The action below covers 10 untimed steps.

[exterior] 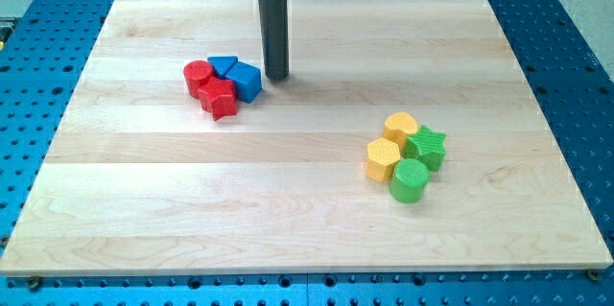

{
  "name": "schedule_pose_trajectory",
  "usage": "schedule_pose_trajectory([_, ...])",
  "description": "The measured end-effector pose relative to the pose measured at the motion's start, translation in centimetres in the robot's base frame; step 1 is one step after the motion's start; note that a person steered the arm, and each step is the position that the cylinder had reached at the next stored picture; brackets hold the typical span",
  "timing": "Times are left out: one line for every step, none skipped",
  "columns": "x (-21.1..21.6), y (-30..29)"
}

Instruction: Move the cube towards the top center

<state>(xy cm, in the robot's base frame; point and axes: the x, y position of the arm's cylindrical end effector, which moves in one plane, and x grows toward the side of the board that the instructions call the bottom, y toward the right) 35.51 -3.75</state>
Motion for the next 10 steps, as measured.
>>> schedule_pose_trajectory([0.1, 0.0])
schedule_pose_trajectory([0.4, 0.0])
schedule_pose_trajectory([0.4, -0.3])
schedule_pose_trajectory([0.9, 0.8])
schedule_pose_trajectory([1.5, 1.1])
schedule_pose_trajectory([2.2, 2.3])
schedule_pose_trajectory([2.3, 7.2])
schedule_pose_trajectory([3.8, 8.8])
schedule_pose_trajectory([8.0, 7.5])
schedule_pose_trajectory([10.2, 7.2])
